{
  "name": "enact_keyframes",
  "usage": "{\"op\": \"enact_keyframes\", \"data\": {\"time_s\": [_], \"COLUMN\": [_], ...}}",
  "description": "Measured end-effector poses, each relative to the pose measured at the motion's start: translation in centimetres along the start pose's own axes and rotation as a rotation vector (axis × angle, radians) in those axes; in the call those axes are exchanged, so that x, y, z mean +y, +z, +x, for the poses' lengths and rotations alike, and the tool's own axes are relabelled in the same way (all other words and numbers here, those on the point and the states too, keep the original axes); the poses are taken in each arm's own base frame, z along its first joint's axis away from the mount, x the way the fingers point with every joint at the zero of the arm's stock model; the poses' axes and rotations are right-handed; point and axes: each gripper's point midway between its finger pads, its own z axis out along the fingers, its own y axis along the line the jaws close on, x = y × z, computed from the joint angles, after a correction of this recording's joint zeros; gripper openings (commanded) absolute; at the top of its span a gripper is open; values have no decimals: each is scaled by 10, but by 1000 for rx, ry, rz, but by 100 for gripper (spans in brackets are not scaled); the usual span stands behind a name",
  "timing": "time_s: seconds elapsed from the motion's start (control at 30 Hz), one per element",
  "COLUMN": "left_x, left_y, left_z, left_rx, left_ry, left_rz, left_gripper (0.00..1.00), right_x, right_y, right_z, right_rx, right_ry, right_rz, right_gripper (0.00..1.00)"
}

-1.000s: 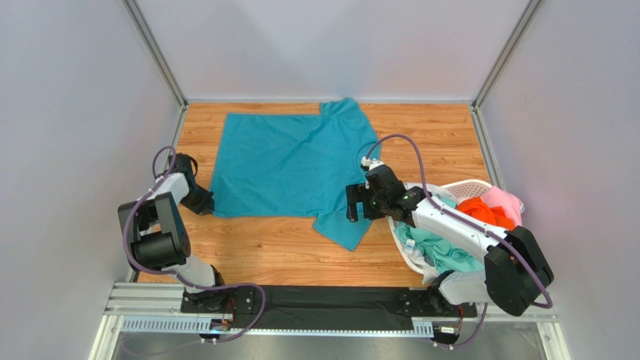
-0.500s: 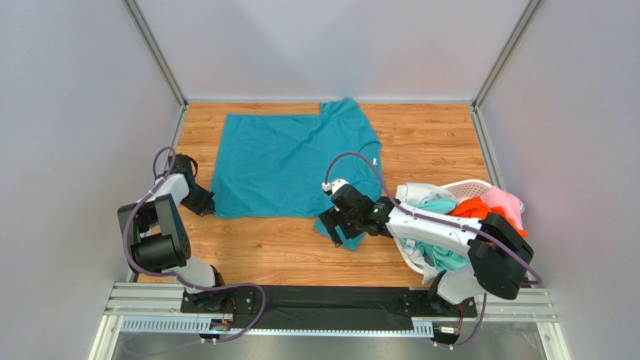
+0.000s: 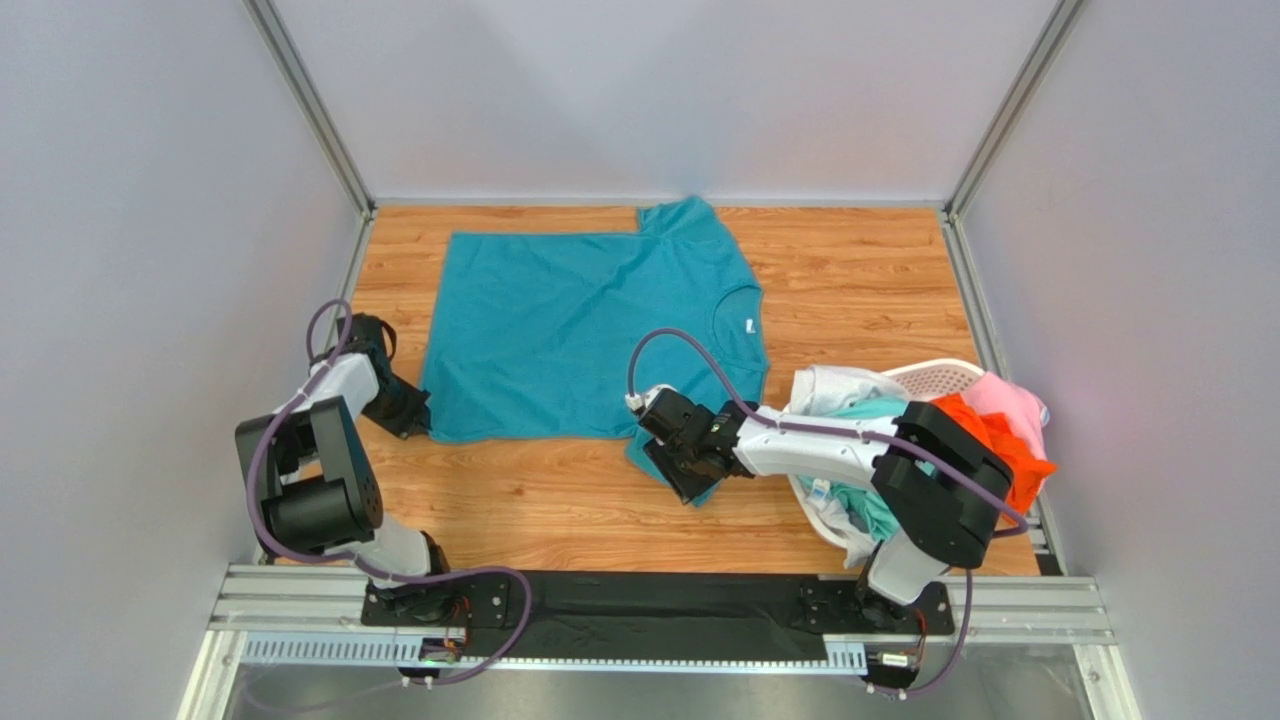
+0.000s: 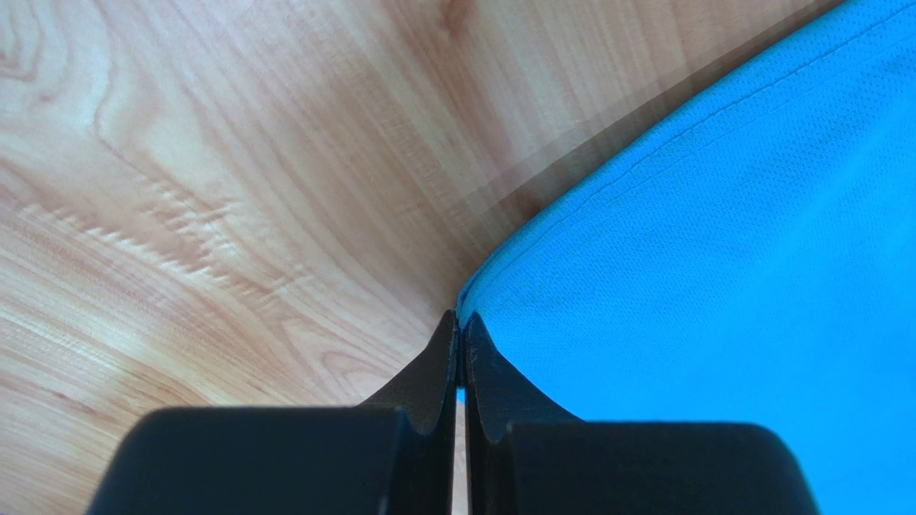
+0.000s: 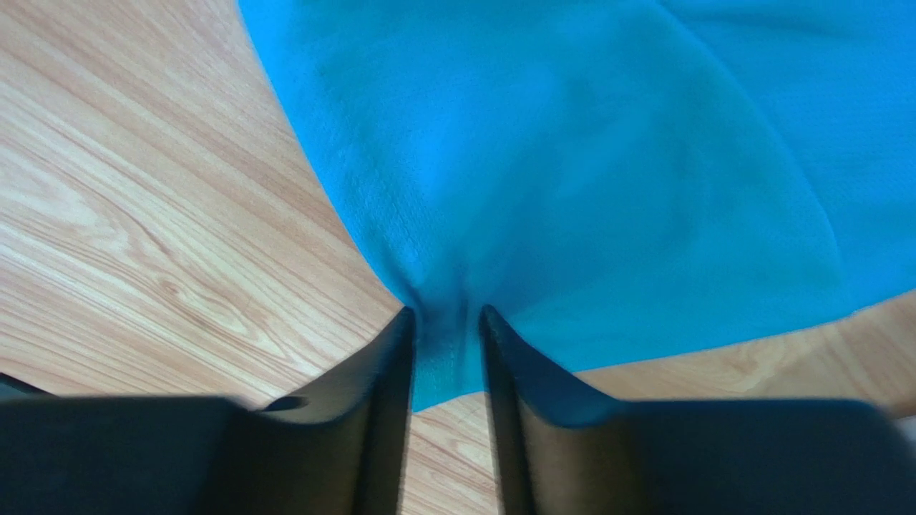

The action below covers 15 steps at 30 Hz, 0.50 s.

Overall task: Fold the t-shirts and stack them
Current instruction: Fold the tshirt

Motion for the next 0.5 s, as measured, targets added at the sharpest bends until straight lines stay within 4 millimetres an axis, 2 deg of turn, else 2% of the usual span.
{"op": "enact_keyframes", "data": {"time_s": [0.1, 0.23, 0.37, 0.5], "left_x": [4, 8, 13, 17], "left_y": [-1, -7, -19, -38], "left_z": [4, 6, 7, 8], "left_rx": [3, -4, -29, -74], "left_ry": [0, -5, -20, -33], "left_rz": [-8, -14, -15, 8], "left_gripper": [0, 0, 0, 0], "right_x": [1, 7, 20, 40], "right_y": [0, -4, -19, -47], "right_z": [1, 9, 26, 30], "right_rx": [-1, 6, 35, 6], "right_ry": [8, -4, -42, -71], "right_rz": [-2, -9, -34, -114], "right_gripper": [9, 0, 0, 0]}}
